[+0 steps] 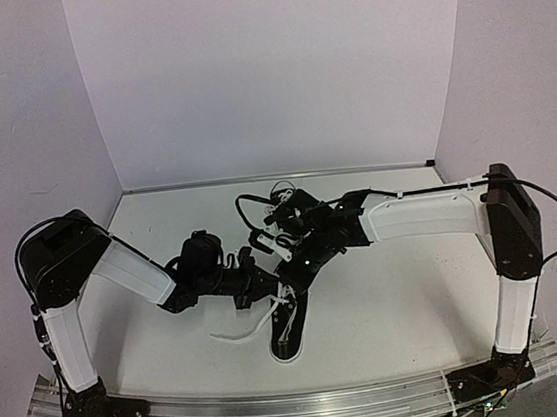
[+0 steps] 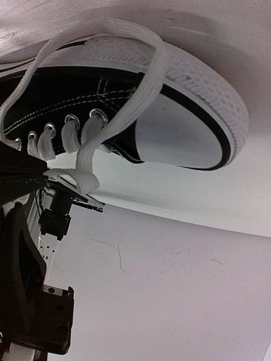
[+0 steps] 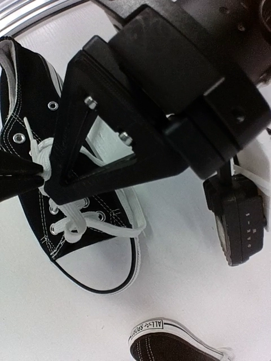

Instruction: Tie the shoes

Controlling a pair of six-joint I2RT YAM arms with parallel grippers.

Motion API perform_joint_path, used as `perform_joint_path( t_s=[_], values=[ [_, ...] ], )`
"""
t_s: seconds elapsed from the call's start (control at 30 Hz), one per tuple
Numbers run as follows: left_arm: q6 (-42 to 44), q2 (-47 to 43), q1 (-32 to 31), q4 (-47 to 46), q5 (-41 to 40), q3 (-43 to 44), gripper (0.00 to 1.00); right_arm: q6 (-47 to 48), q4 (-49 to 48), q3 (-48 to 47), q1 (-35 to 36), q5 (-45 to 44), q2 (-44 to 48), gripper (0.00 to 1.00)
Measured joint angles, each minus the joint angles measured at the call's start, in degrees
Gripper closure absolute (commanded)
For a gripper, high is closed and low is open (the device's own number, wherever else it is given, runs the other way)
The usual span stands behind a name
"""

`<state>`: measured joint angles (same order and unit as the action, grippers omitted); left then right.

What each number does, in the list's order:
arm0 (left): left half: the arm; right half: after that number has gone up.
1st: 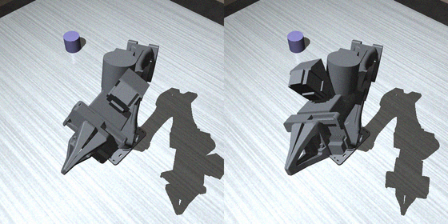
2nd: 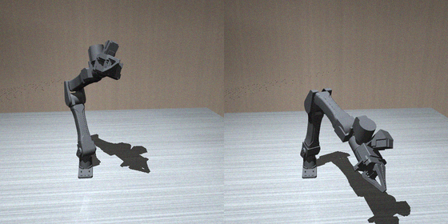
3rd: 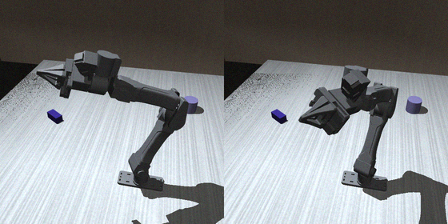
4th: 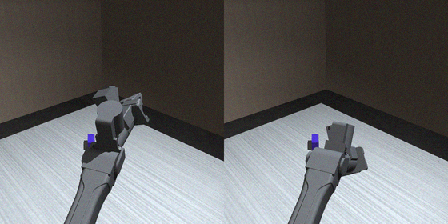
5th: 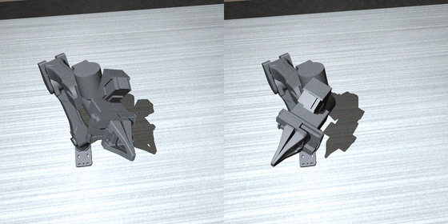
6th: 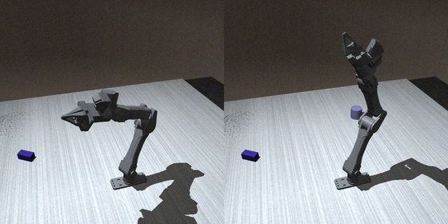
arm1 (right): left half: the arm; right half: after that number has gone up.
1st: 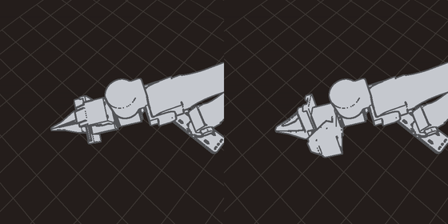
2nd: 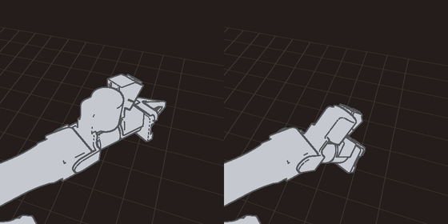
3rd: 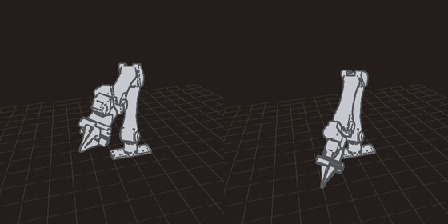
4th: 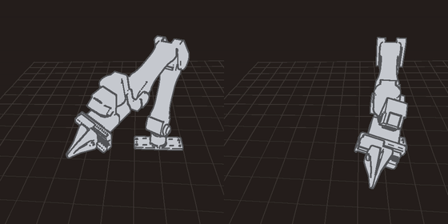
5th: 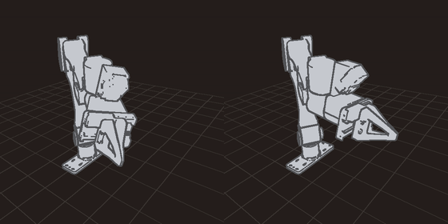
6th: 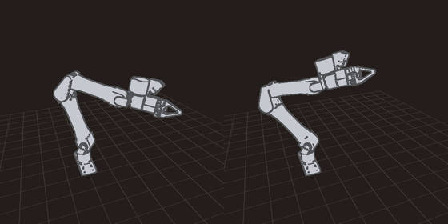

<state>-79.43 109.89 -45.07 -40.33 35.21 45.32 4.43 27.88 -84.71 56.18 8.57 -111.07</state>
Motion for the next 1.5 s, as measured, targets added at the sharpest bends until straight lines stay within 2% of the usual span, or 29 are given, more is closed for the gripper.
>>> perform_joint_path(
  t_s=[0.1, 0.23, 0.33, 0.4, 0.6, 0.8, 0.93, 1.1, 1.5],
  values=[
    [0.1, -1.2, -0.1, 1.3, 0.7, -0.6, 1.00, -0.2, -0.1, 0.2, 0.0, -0.1, 0.1, 0.93],
    [0.8, -3.1, -0.5, 3.6, 1.1, -0.8, 1.00, -0.8, -0.1, 0.5, 0.0, -0.2, 0.2, 0.81],
    [1.5, -3.7, -0.6, 4.9, 1.2, -0.8, 1.00, -2.0, -0.3, 1.4, 0.0, -0.1, 0.9, 0.69],
    [1.6, -3.8, -0.6, 5.0, 1.3, -0.9, 1.00, -3.0, -0.4, 2.6, 0.0, 0.2, 2.2, 0.66],
    [1.5, -3.9, -0.6, 4.9, 1.3, -1.1, 1.00, -6.8, -1.0, 6.5, 0.0, 2.5, 8.4, 0.65],
    [1.2, -3.9, -0.6, 4.2, 1.3, -2.1, 1.00, -14.0, -6.2, 12.5, 0.3, 7.2, 13.4, 0.65],
    [0.3, -3.9, -0.6, 2.9, 1.5, -2.4, 1.00, -19.1, -10.5, 16.4, 1.1, 9.0, 13.2, 0.65],
    [-0.4, -3.9, -0.6, 1.2, 1.8, -2.7, 1.00, -23.3, -14.4, 17.0, 1.9, 9.4, 11.2, 0.66],
    [-1.6, -3.9, -0.6, -0.8, 1.9, -3.5, 1.00, -26.7, -18.0, 17.0, 2.0, 9.8, 6.7, 0.68]
  ],
)
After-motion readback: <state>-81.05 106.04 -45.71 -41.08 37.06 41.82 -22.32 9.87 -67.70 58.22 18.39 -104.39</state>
